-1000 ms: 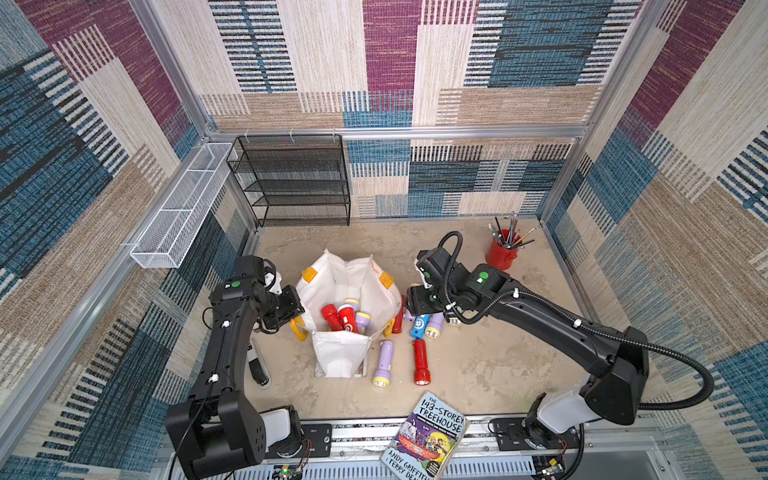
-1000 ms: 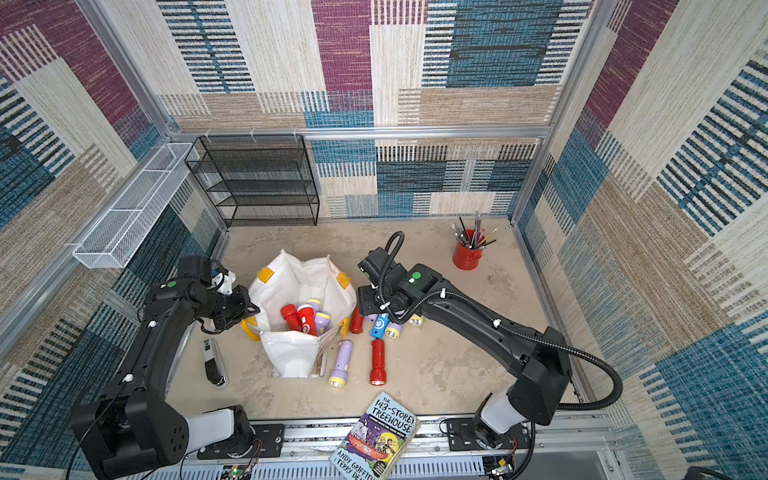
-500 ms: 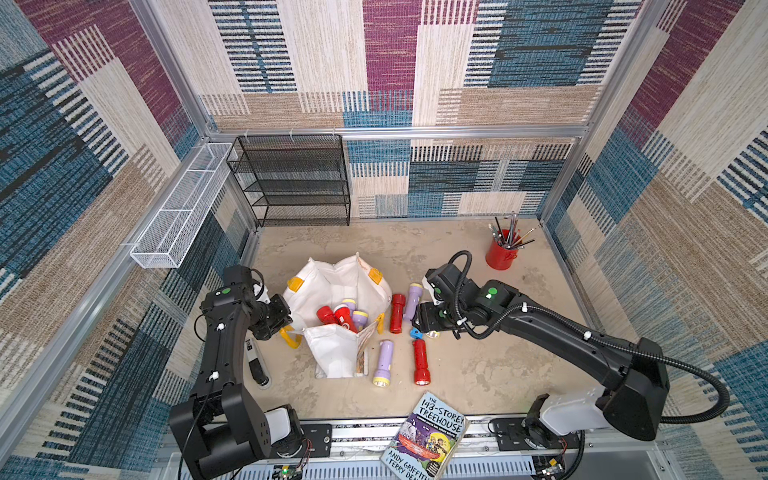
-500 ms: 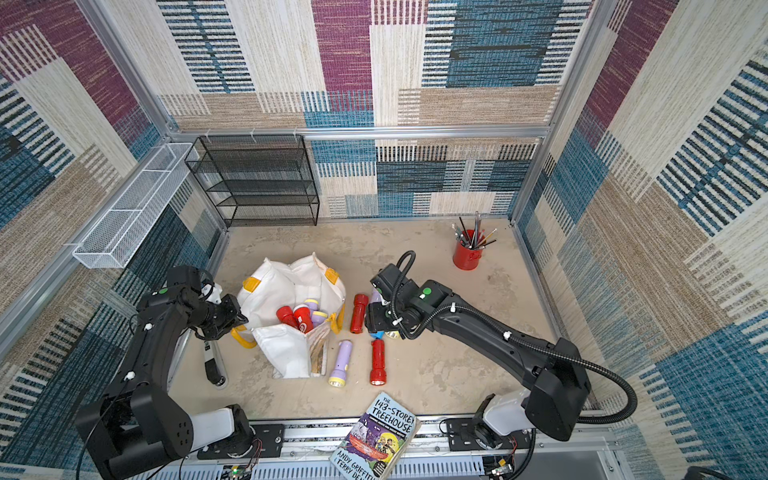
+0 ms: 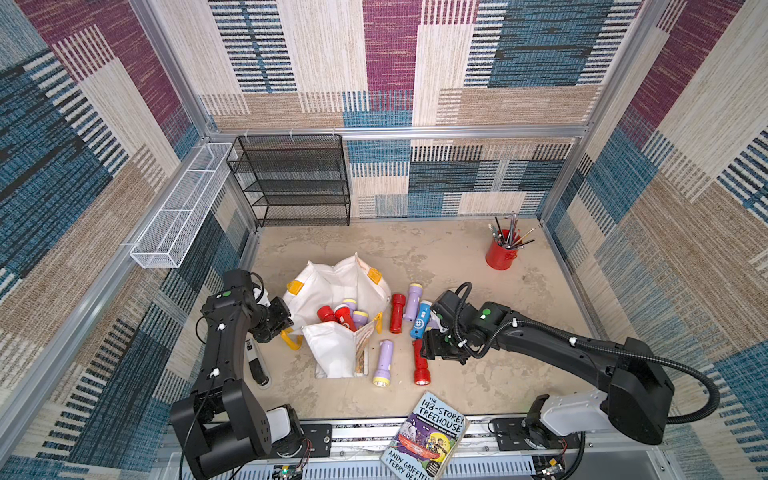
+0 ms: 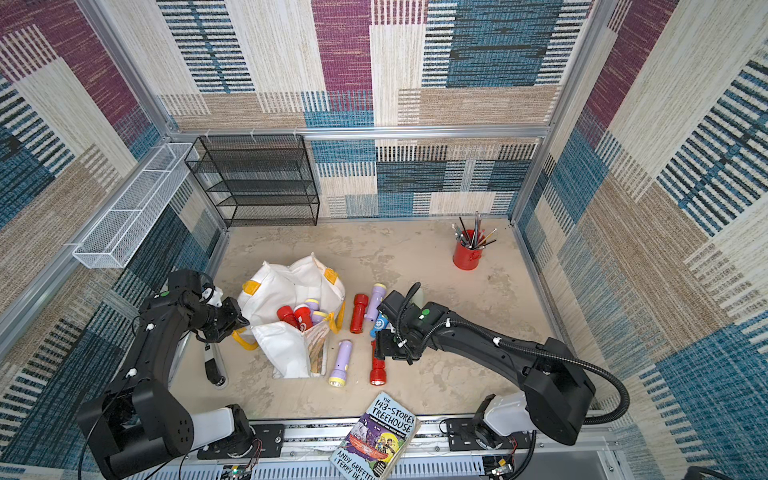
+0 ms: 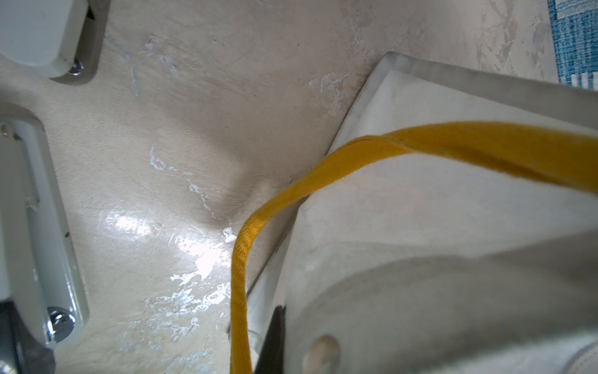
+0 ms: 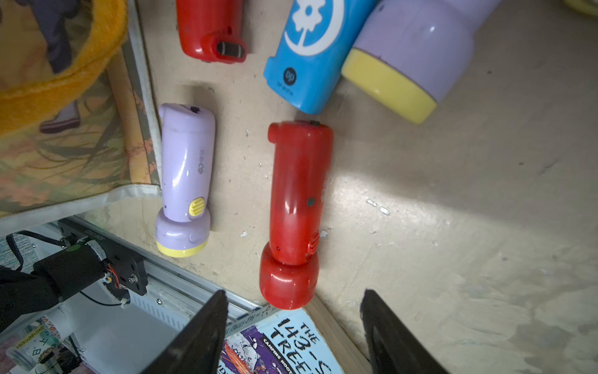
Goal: Put the flashlights into the tote bags
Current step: Pick up the flashlight from the center of the board.
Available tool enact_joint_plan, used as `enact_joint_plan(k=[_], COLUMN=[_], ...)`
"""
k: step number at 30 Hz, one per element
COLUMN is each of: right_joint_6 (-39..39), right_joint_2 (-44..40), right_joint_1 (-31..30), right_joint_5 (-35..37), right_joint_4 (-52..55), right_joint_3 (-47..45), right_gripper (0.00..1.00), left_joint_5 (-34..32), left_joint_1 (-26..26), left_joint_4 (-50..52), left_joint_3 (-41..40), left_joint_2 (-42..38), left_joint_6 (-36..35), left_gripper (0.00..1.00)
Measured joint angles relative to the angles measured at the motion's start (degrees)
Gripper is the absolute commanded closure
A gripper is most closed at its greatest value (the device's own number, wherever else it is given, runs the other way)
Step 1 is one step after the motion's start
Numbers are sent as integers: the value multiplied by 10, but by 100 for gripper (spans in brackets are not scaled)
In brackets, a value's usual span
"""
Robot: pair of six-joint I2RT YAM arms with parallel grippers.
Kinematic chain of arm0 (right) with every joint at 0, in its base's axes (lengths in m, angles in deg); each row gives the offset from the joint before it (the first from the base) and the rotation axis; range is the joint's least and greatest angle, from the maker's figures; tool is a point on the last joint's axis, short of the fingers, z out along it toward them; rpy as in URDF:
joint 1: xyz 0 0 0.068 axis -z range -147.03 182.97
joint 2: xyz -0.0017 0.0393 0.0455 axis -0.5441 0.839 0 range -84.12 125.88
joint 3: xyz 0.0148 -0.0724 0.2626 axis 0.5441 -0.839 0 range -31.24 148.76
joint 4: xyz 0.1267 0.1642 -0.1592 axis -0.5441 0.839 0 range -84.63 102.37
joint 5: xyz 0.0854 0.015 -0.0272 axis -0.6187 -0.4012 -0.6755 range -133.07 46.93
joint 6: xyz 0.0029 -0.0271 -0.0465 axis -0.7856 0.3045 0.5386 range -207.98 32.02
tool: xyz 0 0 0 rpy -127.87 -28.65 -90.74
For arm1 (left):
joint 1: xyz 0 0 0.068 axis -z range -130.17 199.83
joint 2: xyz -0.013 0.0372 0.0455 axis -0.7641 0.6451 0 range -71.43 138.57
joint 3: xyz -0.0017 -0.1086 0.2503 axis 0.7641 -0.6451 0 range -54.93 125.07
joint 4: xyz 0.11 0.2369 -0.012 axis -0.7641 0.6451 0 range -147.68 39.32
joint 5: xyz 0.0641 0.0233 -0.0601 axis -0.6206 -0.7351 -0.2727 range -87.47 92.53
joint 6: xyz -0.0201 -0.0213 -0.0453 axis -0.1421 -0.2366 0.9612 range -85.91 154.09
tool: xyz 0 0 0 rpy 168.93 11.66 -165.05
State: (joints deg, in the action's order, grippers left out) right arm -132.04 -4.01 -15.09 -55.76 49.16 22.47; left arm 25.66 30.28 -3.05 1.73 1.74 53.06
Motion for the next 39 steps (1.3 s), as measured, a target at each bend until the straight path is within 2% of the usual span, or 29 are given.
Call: enact_joint_plan(k=[15, 29, 39], right_joint_6=[-11, 6, 6], right_joint_2=[126, 188, 207], right_joint_1=[-15, -30, -39], right_joint_5=[58, 83, 102], right_joint_4=[-26, -30, -28], right_joint_3=[37, 86, 83], right_gripper=[34, 39, 45], left_joint_5=[43, 59, 68], left_joint_1=[-18, -20, -20], left_joint_4=[-20, -31, -33], left_joint_3=[-19, -29, -32], left_joint_2=[-3, -8, -8], left_joint_6=[2, 2, 2], left_gripper=[97, 97, 97])
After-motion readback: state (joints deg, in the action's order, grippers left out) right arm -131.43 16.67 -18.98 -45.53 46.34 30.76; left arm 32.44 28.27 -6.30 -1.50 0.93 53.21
